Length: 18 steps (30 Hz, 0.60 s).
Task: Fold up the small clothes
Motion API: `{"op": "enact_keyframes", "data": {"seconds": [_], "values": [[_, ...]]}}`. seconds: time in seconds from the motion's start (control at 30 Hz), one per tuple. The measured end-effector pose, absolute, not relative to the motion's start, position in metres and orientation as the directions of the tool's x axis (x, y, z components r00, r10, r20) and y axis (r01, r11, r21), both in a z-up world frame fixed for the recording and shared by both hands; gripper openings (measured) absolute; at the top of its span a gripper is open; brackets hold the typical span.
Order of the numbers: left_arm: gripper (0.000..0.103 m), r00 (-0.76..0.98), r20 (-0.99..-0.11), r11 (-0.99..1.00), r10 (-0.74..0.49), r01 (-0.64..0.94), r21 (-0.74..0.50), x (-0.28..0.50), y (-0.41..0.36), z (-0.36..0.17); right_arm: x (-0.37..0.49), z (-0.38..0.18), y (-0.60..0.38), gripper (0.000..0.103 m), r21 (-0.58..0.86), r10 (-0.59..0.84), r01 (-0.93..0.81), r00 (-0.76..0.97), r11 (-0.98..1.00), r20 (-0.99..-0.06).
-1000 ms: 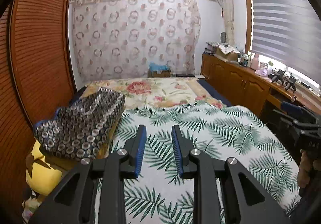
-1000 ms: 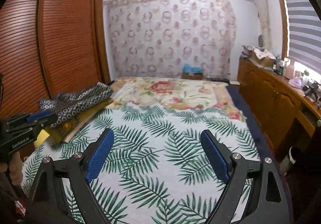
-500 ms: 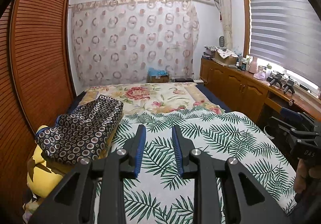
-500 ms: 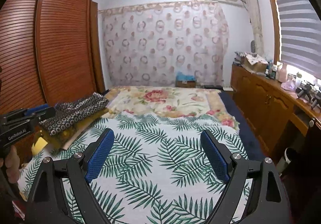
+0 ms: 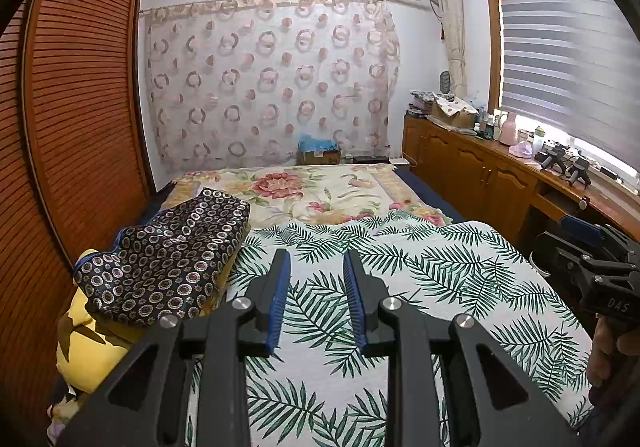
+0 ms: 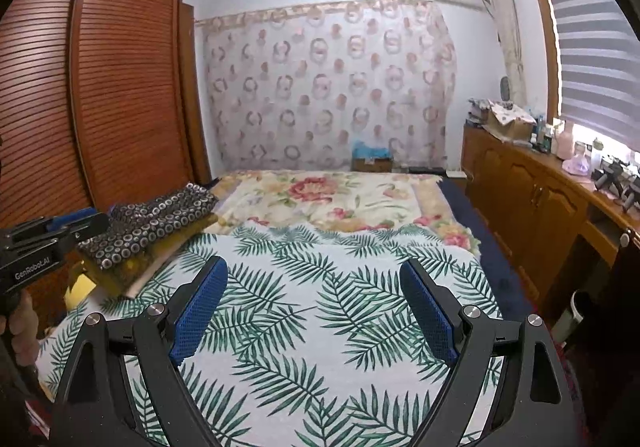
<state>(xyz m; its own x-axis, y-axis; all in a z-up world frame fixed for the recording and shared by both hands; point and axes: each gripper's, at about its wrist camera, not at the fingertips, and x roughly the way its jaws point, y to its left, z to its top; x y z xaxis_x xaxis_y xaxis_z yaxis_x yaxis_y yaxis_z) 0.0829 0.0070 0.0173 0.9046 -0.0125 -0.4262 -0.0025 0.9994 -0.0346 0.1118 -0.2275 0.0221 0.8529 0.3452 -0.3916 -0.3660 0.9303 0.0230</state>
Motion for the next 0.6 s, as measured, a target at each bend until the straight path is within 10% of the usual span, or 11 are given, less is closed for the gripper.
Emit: {"op": "enact_keyframes", "data": {"seconds": [0.6], "values": [[0.026, 0.911, -0.413, 1.000, -0.005, -0.008, -0.029, 0.0775, 0.0044, 0.0201, 0.1104, 0.0204, -0.2257, 0.090, 0.023, 0.338, -0.357, 0.859, 0.934, -0.385]]}}
